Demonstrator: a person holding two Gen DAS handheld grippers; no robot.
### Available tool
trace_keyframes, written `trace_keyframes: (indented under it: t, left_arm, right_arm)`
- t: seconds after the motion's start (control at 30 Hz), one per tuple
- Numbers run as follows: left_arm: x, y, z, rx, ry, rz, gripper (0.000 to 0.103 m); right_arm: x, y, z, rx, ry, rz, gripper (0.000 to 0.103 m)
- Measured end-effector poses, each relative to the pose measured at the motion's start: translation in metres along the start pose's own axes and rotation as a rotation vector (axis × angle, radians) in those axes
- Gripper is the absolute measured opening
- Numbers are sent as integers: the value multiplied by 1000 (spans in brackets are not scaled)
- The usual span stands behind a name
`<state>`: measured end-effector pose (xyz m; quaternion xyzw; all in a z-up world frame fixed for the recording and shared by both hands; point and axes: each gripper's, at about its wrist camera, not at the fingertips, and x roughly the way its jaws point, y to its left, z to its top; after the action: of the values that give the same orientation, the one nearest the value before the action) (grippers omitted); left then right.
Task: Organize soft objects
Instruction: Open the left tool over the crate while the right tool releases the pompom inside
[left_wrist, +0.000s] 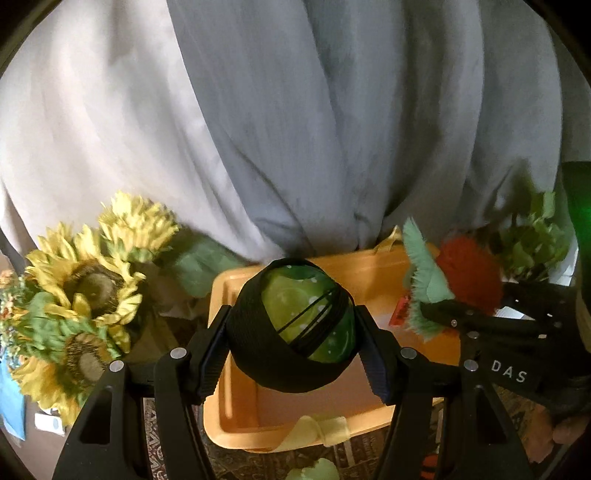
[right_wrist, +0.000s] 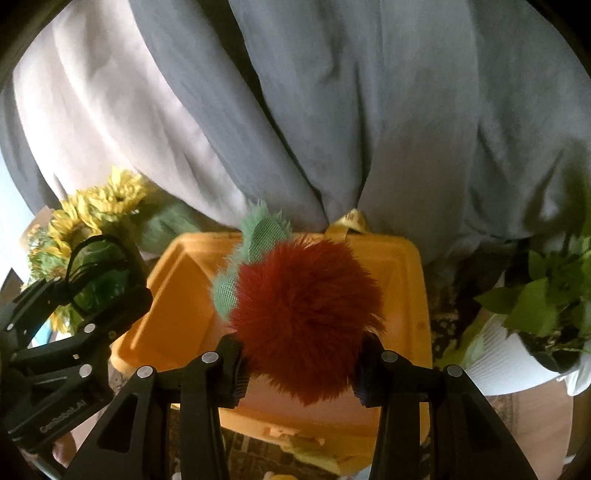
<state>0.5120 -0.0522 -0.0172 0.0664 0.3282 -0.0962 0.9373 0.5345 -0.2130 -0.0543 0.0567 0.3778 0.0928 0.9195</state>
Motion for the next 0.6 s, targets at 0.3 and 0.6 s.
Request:
trace_keyframes:
  t: [0.3,0.6]
  left_arm:
    - [46,3,-4,-10,149,-22,65]
    - [66,6,-4,-16,210,-1,85]
  right_arm:
    - [34,-13,2,31,128,6,47]
    - [43,-16,3,29,173,9,71]
